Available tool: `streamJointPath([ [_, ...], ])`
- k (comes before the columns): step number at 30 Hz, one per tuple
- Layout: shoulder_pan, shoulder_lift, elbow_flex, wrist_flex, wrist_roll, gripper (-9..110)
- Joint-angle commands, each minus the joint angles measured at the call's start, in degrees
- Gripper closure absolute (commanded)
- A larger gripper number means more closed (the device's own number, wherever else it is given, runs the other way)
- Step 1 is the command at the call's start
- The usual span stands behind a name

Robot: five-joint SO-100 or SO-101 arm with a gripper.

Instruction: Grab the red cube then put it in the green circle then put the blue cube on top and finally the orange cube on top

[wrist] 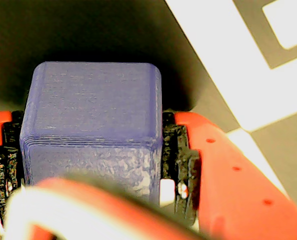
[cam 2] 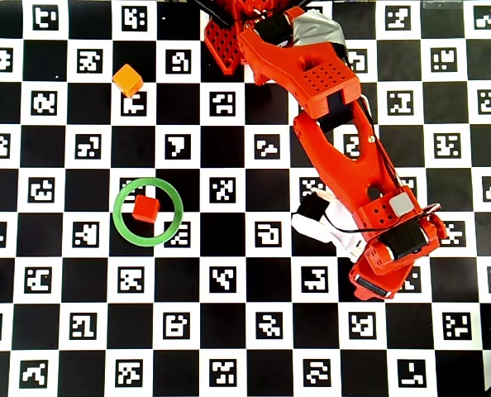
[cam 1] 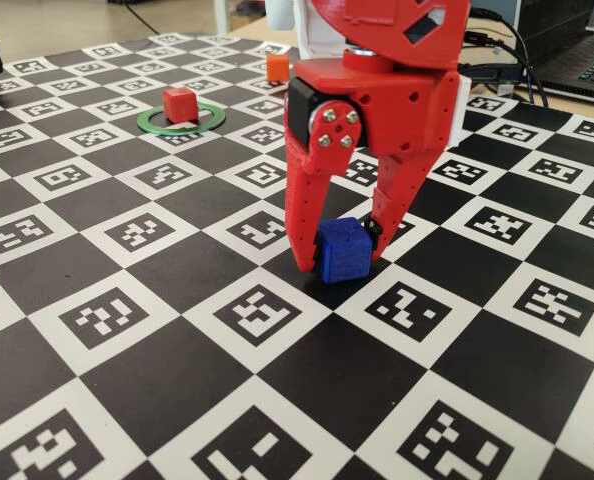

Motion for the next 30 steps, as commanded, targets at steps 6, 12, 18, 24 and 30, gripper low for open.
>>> streamJointPath([
  [6, 4.31, 11.16, 4.75, 1.76, -4.57, 93],
  [12, 8.09, 19.25, 13.1, 2.02, -13.8, 93],
  [18, 13.8, 29.62, 20.57, 3.87, -22.59, 94],
  [24, 22.06, 41.22, 24.7, 9.67, -44.56, 95],
  [30, 33.84, 50.8, 30.06, 10.55, -62.49, 96],
])
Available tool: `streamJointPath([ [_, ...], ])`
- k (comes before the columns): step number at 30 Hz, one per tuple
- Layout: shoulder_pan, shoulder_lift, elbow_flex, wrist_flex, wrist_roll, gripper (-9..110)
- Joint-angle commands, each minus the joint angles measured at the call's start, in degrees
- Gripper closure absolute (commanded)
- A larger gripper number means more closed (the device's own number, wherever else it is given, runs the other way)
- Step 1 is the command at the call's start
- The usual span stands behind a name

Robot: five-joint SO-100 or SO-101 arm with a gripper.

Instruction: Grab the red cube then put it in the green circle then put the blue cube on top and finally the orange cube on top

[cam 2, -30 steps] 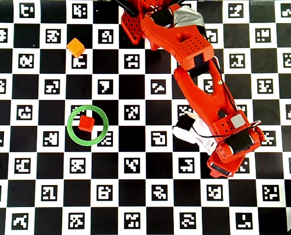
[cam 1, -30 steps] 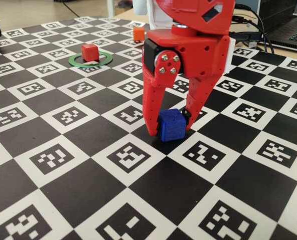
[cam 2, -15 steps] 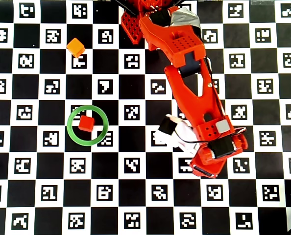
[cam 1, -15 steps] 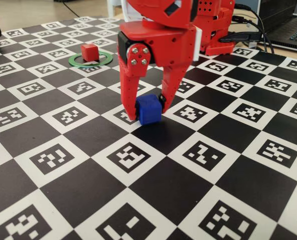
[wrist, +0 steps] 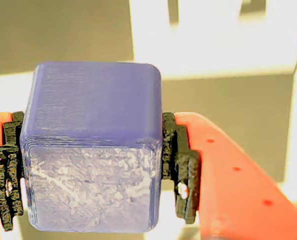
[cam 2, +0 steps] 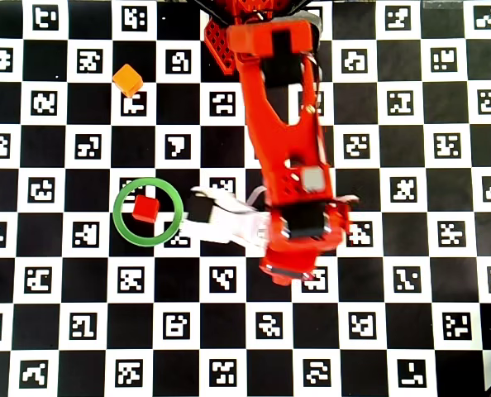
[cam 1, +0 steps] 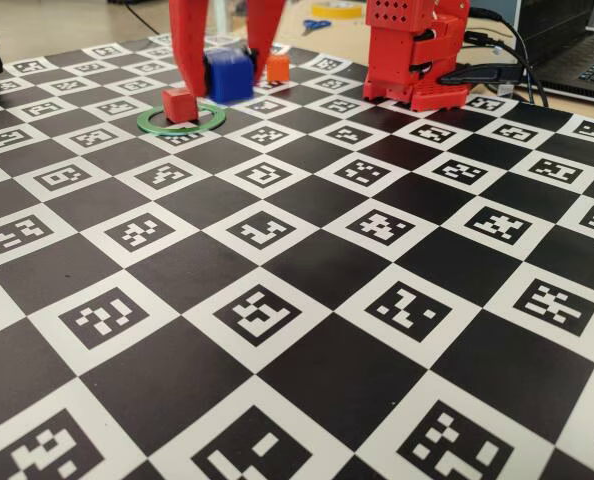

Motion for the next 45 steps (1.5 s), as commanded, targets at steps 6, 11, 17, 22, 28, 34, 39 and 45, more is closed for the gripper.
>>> streamJointPath([
  [6, 15.91, 16.79, 2.72, 2.9, -19.34, 96],
  [11, 22.24, 20.57, 6.15, 3.43, -25.93, 96],
  [17, 25.66, 23.03, 12.83, 2.11, -29.71, 96],
  [22, 27.86, 23.03, 19.34, -2.9, -28.65, 96],
  [28, 29.88, 22.15, 25.22, -9.32, -26.98, 96],
  [34, 30.15, 20.39, 26.54, -12.04, -27.16, 96],
  [39, 30.32, 18.72, 28.3, -15.38, -27.95, 97],
  [45, 30.94, 15.56, 29.18, -18.46, -28.83, 97],
])
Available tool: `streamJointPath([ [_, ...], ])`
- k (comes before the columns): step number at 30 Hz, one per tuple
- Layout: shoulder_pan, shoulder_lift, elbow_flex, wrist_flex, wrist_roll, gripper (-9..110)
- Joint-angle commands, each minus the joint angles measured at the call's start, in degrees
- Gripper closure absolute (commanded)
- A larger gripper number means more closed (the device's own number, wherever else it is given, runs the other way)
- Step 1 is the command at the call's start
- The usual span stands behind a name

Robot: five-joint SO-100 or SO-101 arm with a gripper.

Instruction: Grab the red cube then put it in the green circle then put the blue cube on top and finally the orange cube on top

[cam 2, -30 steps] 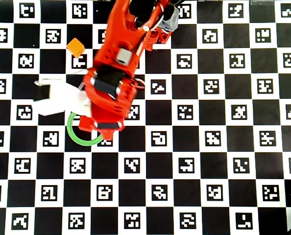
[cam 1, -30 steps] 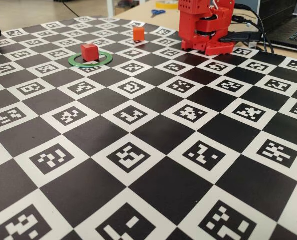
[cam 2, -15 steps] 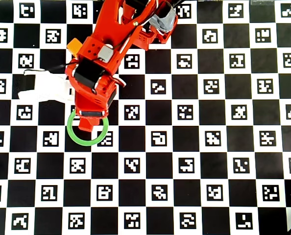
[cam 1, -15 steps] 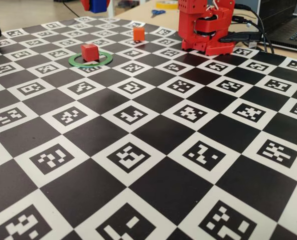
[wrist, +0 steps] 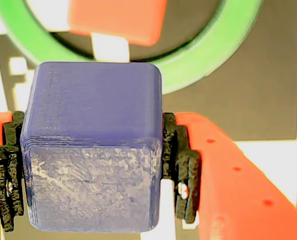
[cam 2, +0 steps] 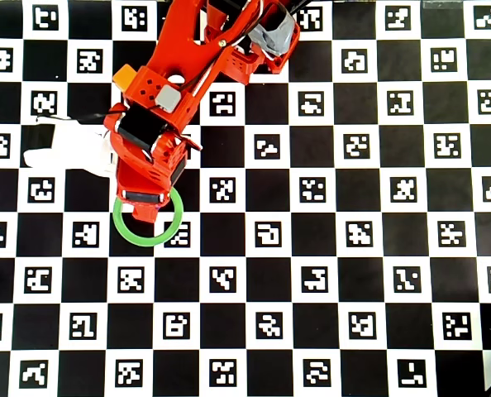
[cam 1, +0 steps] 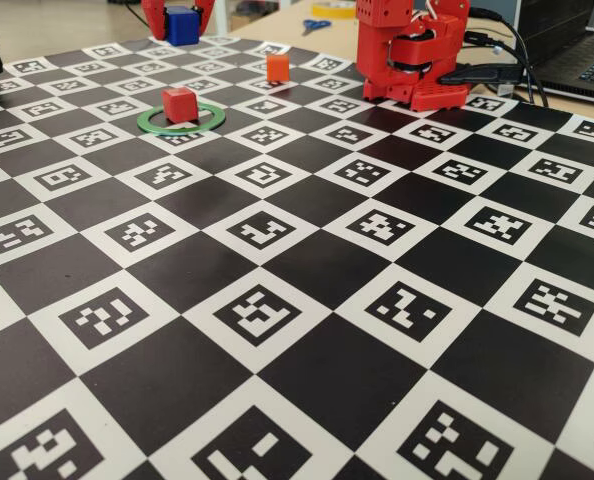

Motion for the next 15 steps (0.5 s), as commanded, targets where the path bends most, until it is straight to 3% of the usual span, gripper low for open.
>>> streamJointPath([
  [1, 0.79, 0.44, 0.0, -2.02, -0.53, 97],
  [15, 1.67, -4.57, 0.53, -6.15, -0.88, 97],
])
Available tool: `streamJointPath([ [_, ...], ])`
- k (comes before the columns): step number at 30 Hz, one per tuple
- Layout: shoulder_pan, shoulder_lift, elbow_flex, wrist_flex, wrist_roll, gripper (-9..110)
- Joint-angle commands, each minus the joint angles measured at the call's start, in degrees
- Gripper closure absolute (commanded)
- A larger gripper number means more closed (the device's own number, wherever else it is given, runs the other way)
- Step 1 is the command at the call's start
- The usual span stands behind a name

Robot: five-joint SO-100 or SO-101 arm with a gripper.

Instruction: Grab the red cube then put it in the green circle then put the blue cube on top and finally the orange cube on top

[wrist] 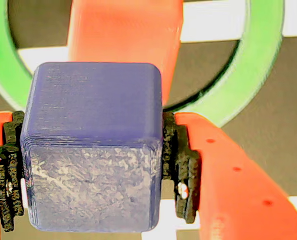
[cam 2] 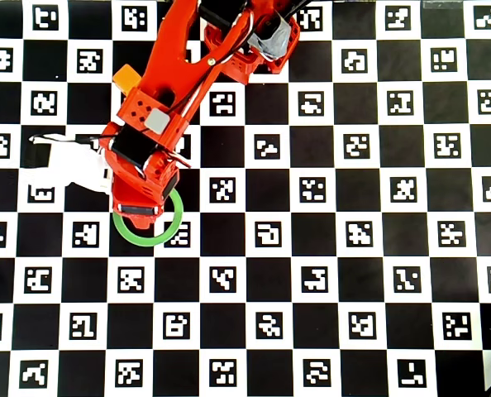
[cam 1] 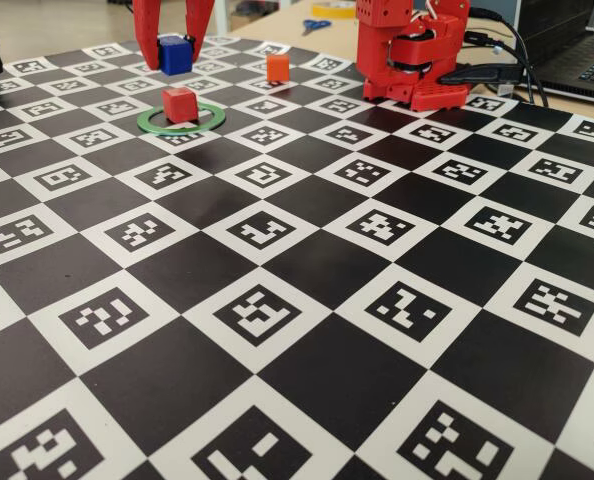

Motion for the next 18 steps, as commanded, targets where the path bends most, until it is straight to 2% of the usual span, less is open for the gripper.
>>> streamJointPath([
  [1, 1.05, 0.79, -0.53, -0.97, -0.35, 97],
  [18, 1.76, -2.2, 0.97, -3.87, -0.26, 97],
])
